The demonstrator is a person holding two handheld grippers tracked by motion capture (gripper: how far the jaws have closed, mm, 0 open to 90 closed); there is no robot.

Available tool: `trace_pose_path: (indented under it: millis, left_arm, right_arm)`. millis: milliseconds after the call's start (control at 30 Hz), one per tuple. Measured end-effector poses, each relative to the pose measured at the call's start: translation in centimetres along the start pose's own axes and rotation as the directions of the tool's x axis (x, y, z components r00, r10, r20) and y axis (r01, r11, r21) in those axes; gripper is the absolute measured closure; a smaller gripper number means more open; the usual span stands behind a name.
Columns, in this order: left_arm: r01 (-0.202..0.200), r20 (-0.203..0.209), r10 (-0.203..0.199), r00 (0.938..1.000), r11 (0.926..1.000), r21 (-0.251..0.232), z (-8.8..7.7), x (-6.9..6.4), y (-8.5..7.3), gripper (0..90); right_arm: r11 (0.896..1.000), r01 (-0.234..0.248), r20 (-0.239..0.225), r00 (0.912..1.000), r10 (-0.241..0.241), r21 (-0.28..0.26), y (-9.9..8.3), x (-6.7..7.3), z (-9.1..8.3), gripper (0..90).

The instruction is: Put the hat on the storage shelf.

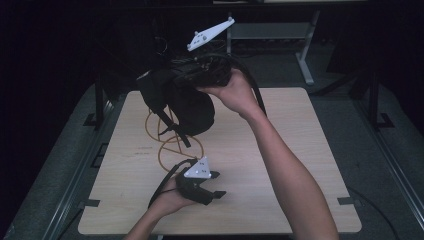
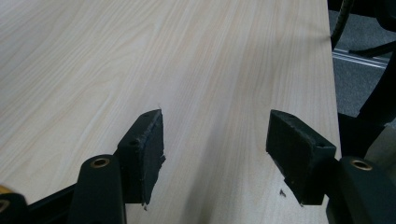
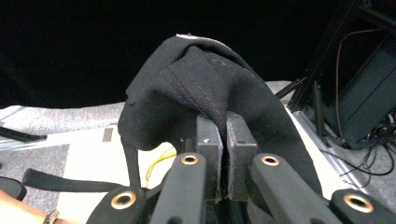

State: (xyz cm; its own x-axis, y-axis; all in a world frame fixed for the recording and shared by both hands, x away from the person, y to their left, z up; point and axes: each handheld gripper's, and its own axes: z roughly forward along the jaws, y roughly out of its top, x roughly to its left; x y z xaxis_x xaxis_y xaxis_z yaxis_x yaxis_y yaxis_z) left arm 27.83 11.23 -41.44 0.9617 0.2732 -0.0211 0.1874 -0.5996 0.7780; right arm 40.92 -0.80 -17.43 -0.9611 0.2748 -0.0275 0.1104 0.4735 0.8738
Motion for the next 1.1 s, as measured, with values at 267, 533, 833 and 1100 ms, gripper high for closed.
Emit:
trace_pose_path:
  millis: [267,533,833,1100]
  left_arm:
    - [-0.006,-0.001,0.006,1.0000,0.9999,0.012,0.0,0.0,0.0,36.5]
    - [-0.007,0.004,0.007,1.0000,0.9998,0.017,0.2,0.1,0.0,36.5]
    - [-0.005,0.011,0.005,0.9999,0.9999,0.015,0.5,-0.1,0.2,36.5]
    - [-0.009,0.008,0.009,0.9999,0.9997,0.021,0.5,0.0,0.1,36.5]
  right_arm:
    - [0.999,-0.030,-0.035,0.9989,0.032,0.039,-0.4,-0.6,3.2,86.3]
    - [0.996,-0.063,-0.059,0.9961,0.066,0.056,-0.7,-0.9,5.4,85.9]
    - [0.989,-0.072,-0.107,0.9906,0.086,0.127,-0.8,0.0,7.7,58.8]
    - [0.987,-0.124,-0.121,0.9833,0.136,0.104,-2.5,-0.7,7.1,49.0]
